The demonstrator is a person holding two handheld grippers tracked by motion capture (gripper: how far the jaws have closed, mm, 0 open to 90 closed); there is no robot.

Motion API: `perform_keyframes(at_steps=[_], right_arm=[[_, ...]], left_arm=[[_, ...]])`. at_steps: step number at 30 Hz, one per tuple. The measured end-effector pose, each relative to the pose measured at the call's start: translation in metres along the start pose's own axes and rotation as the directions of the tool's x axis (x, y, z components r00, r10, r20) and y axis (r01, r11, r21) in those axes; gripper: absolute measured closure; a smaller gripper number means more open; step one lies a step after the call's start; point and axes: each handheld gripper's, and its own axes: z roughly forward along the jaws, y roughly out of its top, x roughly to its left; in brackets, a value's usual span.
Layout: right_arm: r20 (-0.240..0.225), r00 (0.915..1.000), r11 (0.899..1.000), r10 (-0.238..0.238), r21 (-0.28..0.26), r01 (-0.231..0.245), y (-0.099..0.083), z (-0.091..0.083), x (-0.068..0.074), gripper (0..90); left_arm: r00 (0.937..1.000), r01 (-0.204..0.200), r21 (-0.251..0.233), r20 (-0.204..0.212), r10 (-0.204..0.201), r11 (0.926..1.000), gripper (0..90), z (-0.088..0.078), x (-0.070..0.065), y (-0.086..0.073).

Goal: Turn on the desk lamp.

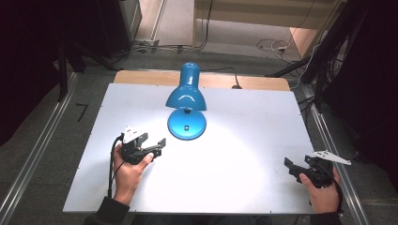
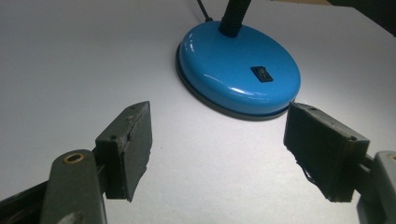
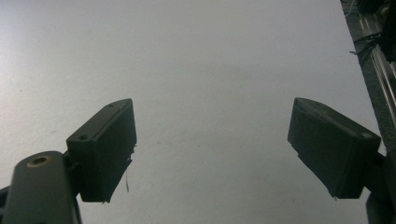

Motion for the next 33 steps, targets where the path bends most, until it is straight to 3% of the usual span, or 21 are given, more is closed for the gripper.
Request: perform_keyframes(at_steps=[8,27,33], right_arm=[[0.000,1.0000,1.000,-0.004,0.000,0.004,0.000,0.000,0.000,14.2],[0.011,0.9999,1.000,0.004,0.003,-0.004,-0.001,0.000,-0.004,14.2],[0.029,0.9996,1.000,-0.001,0.016,0.001,-0.004,0.004,-0.007,14.1]], left_arm=[[1.0000,0.009,-0.003,-0.003,-0.009,1.0000,24.4,-0.008,0.006,-0.002],[0.9969,0.041,0.008,-0.068,-0.041,0.9991,23.8,-0.038,0.033,-0.018],[0.9915,0.037,0.019,-0.125,-0.034,0.9991,23.1,-0.045,0.044,-0.024]])
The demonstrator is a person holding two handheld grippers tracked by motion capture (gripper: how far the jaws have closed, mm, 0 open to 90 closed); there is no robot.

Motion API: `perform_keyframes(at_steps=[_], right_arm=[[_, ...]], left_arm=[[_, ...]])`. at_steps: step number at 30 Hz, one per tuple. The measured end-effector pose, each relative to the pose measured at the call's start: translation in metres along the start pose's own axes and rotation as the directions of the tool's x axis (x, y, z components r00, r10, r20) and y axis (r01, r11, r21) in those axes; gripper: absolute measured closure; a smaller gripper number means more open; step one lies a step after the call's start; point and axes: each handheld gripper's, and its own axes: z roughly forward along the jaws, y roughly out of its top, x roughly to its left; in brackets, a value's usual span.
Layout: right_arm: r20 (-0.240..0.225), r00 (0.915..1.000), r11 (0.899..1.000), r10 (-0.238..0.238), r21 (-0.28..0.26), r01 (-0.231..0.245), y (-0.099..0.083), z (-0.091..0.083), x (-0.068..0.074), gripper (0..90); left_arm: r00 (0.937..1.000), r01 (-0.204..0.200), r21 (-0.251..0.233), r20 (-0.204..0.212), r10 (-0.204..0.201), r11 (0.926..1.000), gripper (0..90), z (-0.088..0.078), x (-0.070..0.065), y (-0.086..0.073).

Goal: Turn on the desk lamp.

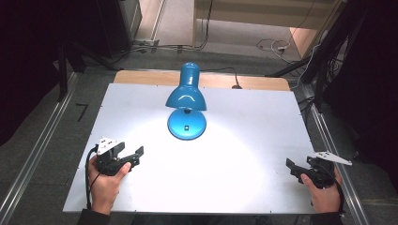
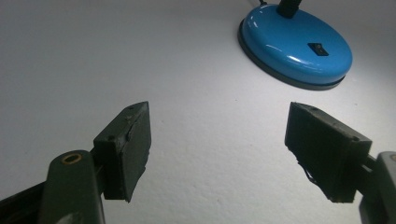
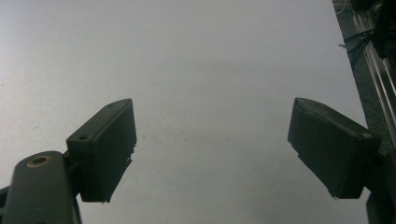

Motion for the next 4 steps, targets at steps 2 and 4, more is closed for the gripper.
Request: perform_keyframes(at_steps=[2,4], right_arm=[[0.013,0.9998,1.000,-0.012,0.013,0.012,-0.002,0.006,-0.003,13.7],[0.020,0.9997,1.000,-0.013,0.023,0.012,-0.003,0.013,-0.005,13.4]], left_arm=[[0.9991,-0.006,0.005,-0.041,0.006,1.0000,22.7,0.001,0.007,-0.002],[0.9967,-0.012,0.014,-0.080,0.013,0.9998,21.7,0.003,0.013,-0.004]])
